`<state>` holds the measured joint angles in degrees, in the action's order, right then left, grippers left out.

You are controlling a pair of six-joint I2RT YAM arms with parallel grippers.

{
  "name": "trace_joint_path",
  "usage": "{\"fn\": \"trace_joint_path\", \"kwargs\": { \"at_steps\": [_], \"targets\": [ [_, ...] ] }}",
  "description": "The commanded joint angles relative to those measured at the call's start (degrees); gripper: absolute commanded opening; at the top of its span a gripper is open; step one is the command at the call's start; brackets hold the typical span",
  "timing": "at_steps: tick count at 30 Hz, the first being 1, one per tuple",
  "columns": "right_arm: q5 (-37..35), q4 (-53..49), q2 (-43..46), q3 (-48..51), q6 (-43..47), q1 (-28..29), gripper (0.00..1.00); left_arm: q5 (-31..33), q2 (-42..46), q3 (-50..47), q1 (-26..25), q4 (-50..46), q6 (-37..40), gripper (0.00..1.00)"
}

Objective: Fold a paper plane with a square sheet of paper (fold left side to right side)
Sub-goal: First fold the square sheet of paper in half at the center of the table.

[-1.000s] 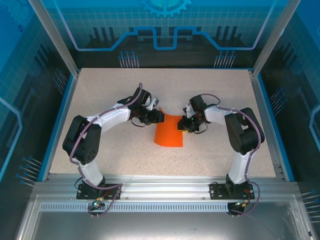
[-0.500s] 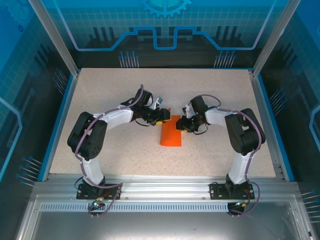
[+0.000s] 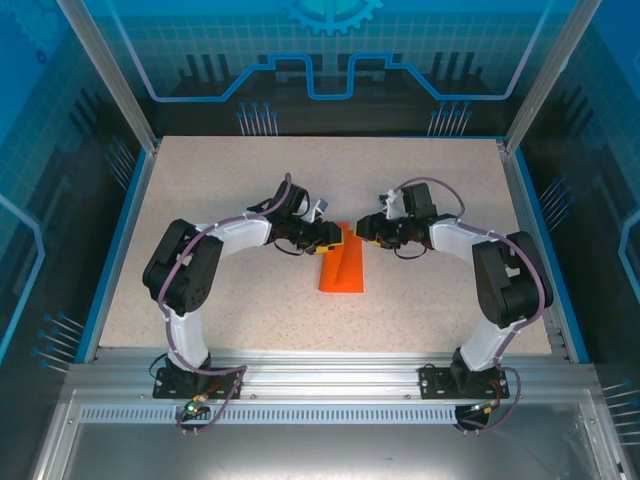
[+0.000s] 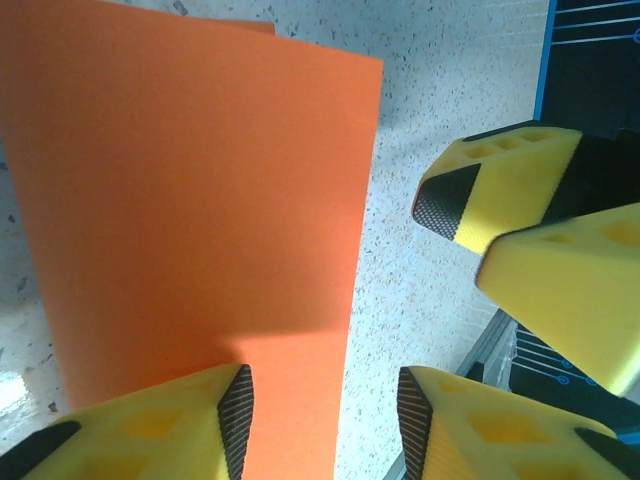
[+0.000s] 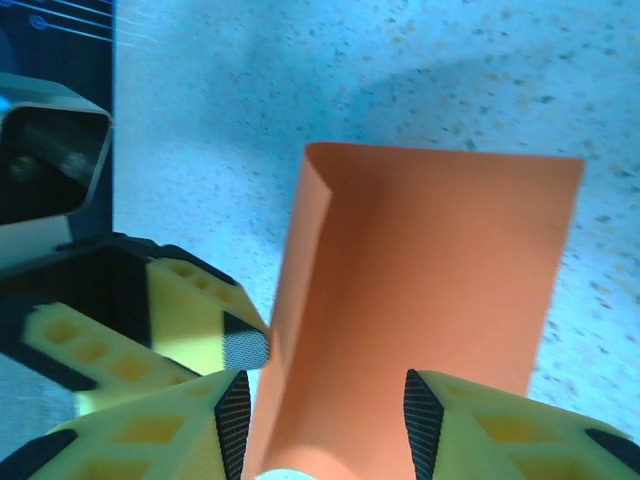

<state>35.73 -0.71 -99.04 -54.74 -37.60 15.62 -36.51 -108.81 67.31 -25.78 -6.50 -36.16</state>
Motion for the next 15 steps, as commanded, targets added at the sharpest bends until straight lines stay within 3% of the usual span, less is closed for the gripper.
{"fn": "trace_joint_path", "kwargs": {
  "at_steps": [1,11,15],
  "targets": [
    [2.83,3.37,-1.11,-1.64,-3.5,1.34,0.48,-1.54,-0.78,1.86,-0.41,0.56,-0.85,0.45],
    [2.52,3.51,-5.92,-3.32,-6.22,3.89,0.44,-1.54,-1.01,2.06,-0.42,0.53,-0.84,0.41],
    [2.67,3.67,-6.53,-3.52,-6.34,4.33,0.34,-1.54,-0.96,2.08,-0.45,0.42,-0.84,0.41]
  ]
}}
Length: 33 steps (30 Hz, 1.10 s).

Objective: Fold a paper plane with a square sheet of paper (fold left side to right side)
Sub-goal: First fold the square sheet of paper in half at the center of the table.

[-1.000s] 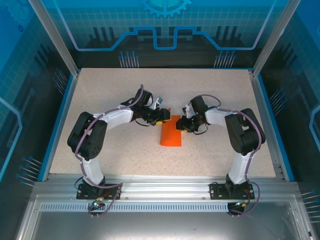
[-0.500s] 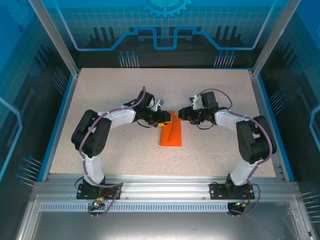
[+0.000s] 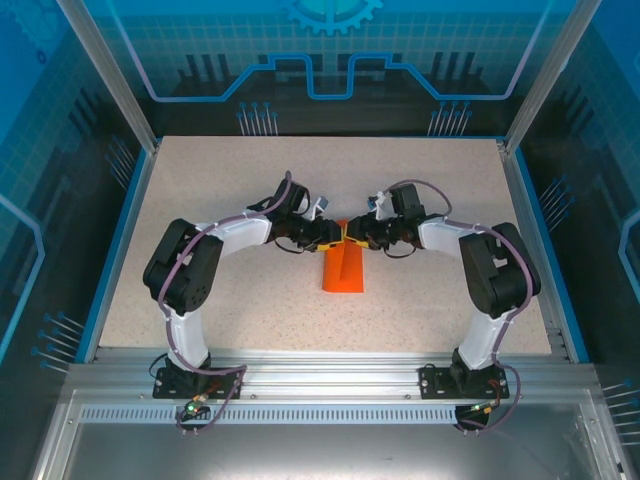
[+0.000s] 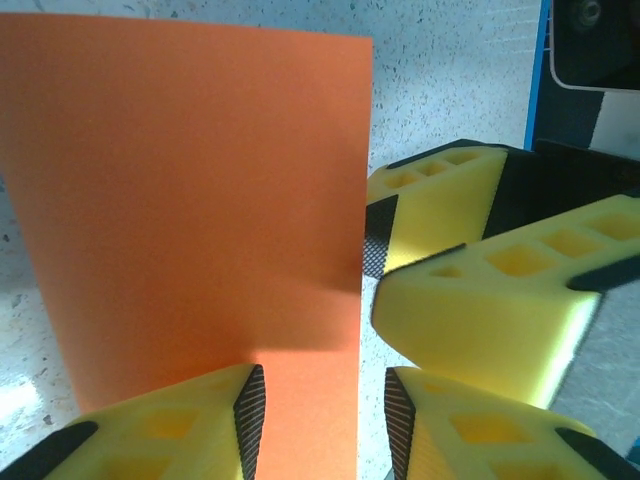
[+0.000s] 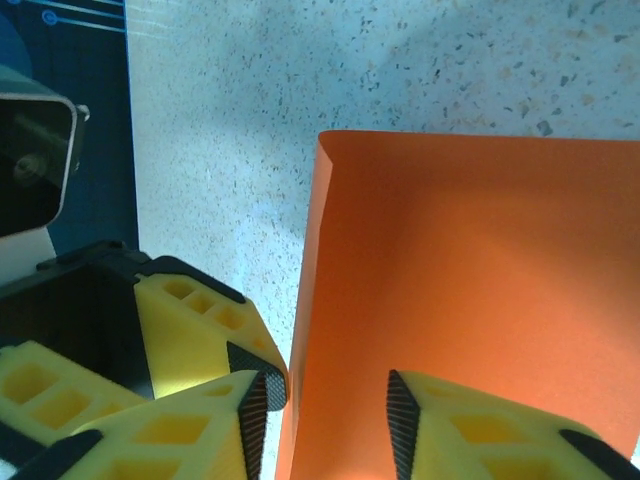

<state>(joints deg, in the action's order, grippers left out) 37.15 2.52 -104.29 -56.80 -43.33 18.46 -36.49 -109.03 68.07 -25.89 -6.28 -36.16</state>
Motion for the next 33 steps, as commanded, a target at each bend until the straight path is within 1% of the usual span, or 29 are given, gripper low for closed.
{"fn": "trace_joint_path", "kwargs": {
  "at_steps": [1,2,4,7,10,12,14,17,21,25,30,33],
  "targets": [
    [1.14,0.25,-1.38,-1.46,-0.55,1.49,0.31,-1.57,-0.64,1.28,-0.38,0.32,-0.86,0.4],
    [0.96,0.12,-1.43,-1.47,-0.45,1.49,0.28,-1.57,-0.44,1.19,-0.39,0.5,-0.89,0.41],
    [0.82,-0.02,-1.61,-1.56,-0.47,1.49,0.27,-1.57,-0.15,0.92,-0.39,0.82,-0.85,0.4],
    [1.24,0.12,-2.12,-1.82,-0.68,1.44,0.24,-1.68,0.05,1.0,-0.39,0.55,-0.8,0.36],
    [0.51,-1.26,-1.84,-2.13,0.34,1.41,0.16,-1.27,0.79,0.6,-0.39,0.35,-0.66,0.34],
    [-0.53,-2.88,-1.45,-2.39,1.64,1.1,0.11,-0.2,2.0,0.39,-0.3,-0.88,0.26,0.35],
    [-1.48,-4.94,-1.24,-2.87,3.19,0.73,0.09,1.99,3.65,0.39,-0.22,-3.51,1.83,0.38],
    [-4.08,-9.69,-1.39,-4.5,6.26,0.45,0.1,6.8,6.25,-0.05,-0.04,-8.14,4.14,0.43],
    [-6.33,-12.61,-1.66,-5.49,8.33,-0.19,0.1,12.69,6.95,-0.4,-0.28,-13.33,5.21,0.46],
    [-6.33,-12.81,-2.34,-5.43,8.77,-1.1,0.11,15.71,3.92,1.25,-1.69,-16.67,5.31,0.47],
    [-6.16,-12.97,-3.2,-5.26,9.47,-2.09,0.12,19.18,-1.64,6.87,-4.38,-21.58,5.51,0.48],
    [-6.26,-12.9,-3.83,-5.17,9.83,-2.36,0.13,20.51,-4.0,9.11,-5.16,-23.54,5.36,0.48]
  ]
}}
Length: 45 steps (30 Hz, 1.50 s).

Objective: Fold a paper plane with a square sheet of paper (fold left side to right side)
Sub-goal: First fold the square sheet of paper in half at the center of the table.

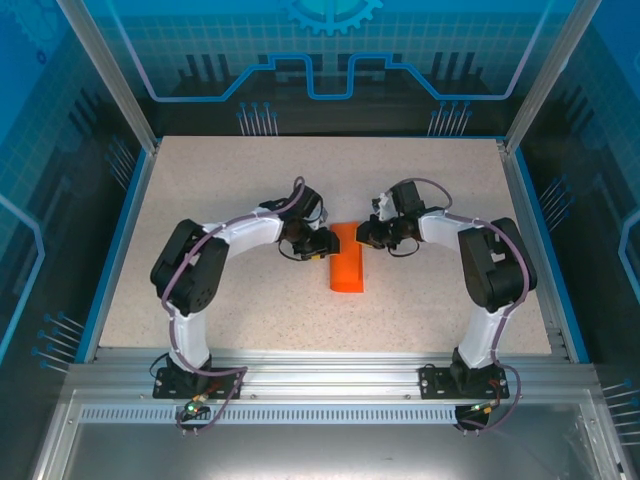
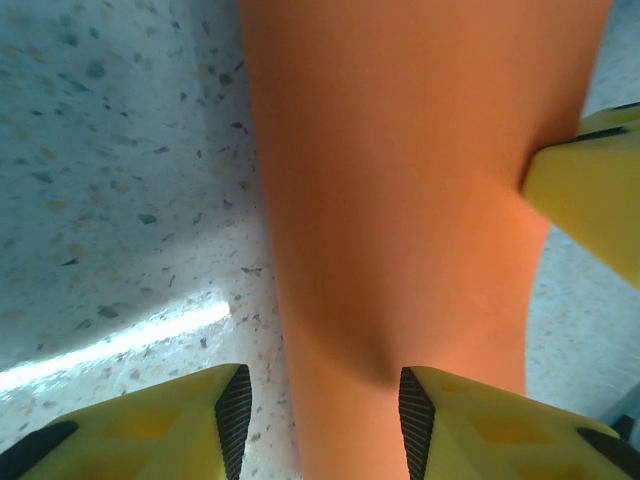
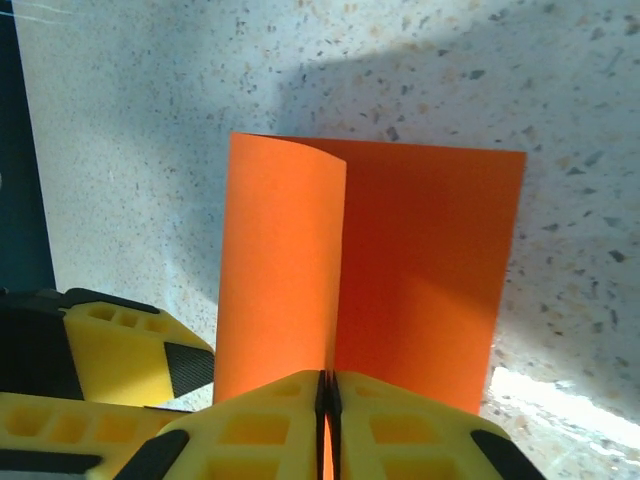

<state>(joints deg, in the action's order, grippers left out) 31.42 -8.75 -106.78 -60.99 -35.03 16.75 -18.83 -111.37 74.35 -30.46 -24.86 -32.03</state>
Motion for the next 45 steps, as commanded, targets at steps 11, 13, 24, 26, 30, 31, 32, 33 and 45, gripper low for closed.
{"fn": "trace_joint_path", "kwargs": {
  "at_steps": [11,13,24,26,30,31,32,33,45],
  "targets": [
    [-1.96,-1.49,2.18,2.69,1.34,-3.97,0.42,3.63,-4.35,4.68,-1.97,-6.07,0.74,0.47],
    [-3.07,-3.11,3.18,3.39,2.07,-4.66,0.43,3.62,-4.84,5.21,-2.2,-6.37,0.83,0.47],
    [-10.41,-10.8,3.74,4.3,4.68,-5.24,0.43,3.72,-6.99,7.87,-2.93,-7.83,0.23,0.47],
    [-10.04,-10.93,3.28,4.38,4.77,-5.22,0.41,3.8,-7.14,8.23,-2.97,-8.05,0.04,0.47],
    [-9.62,-10.95,2.48,4.45,4.92,-4.97,0.39,4.18,-7.28,8.7,-3.03,-8.45,-0.22,0.47],
    [-9.66,-10.94,2.34,4.48,5.03,-4.89,0.39,4.15,-7.26,8.79,-2.95,-8.51,-0.31,0.47],
    [-9.62,-10.94,2.24,4.48,5.05,-4.72,0.39,4.23,-7.34,8.93,-3.03,-8.49,-0.4,0.47],
    [-9.64,-10.86,2.18,4.49,5.06,-4.7,0.39,4.09,-7.37,8.98,-2.97,-8.55,-0.43,0.47],
    [-9.37,-10.85,1.59,4.48,5.41,-4.55,0.38,3.89,-9.07,10.55,-3.27,-9.58,-0.15,0.48]
  ]
}}
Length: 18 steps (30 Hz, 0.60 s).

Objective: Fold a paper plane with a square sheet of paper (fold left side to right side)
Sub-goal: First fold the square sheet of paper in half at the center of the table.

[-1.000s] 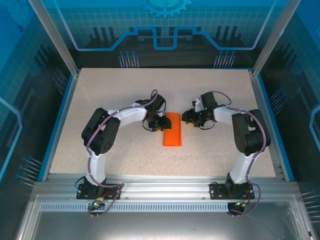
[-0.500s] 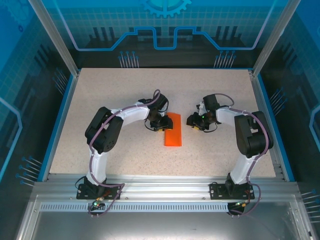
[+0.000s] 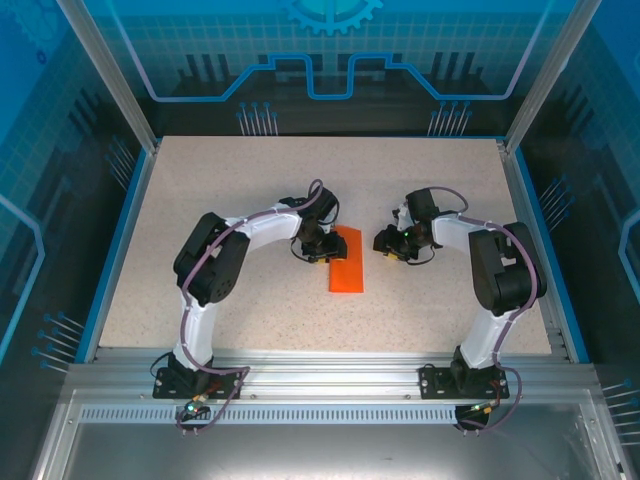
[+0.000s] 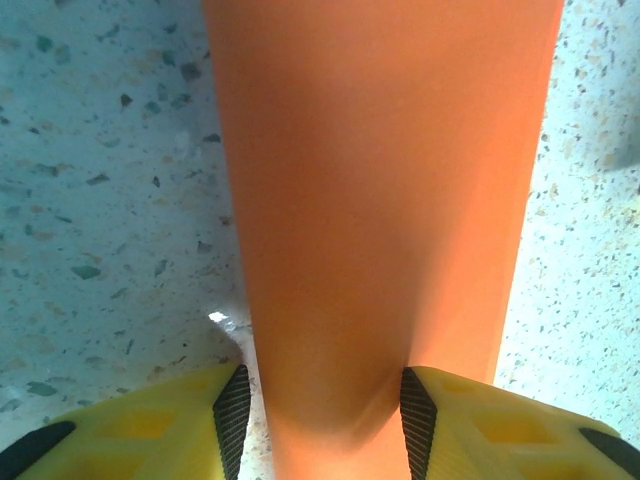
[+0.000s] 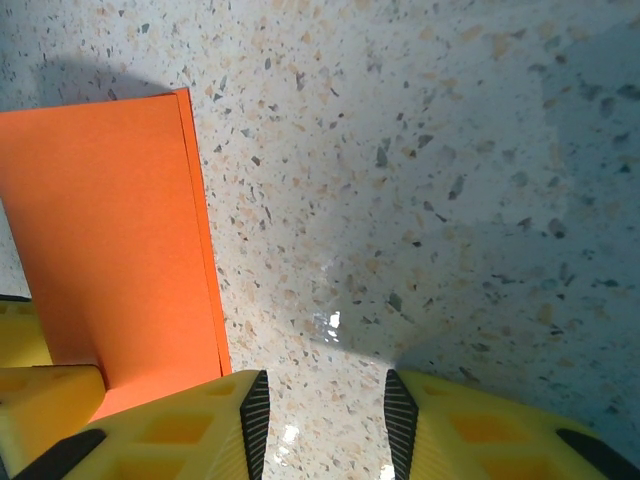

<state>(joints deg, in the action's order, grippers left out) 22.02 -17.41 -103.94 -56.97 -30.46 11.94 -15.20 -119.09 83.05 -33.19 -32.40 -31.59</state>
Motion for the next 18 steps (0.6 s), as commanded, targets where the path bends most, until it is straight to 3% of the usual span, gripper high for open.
{"fn": "trace_joint_path", "kwargs": {
  "at_steps": [1,18],
  "targets": [
    [0.03,-2.19,-1.3,0.37,0.83,0.27,0.38,0.26,-1.56,2.03,-0.57,-2.21,-0.44,0.48],
    [0.36,-2.74,-1.96,-0.38,1.14,0.62,0.39,-0.09,-3.65,3.87,-0.87,-3.52,0.57,0.49]
  ]
}}
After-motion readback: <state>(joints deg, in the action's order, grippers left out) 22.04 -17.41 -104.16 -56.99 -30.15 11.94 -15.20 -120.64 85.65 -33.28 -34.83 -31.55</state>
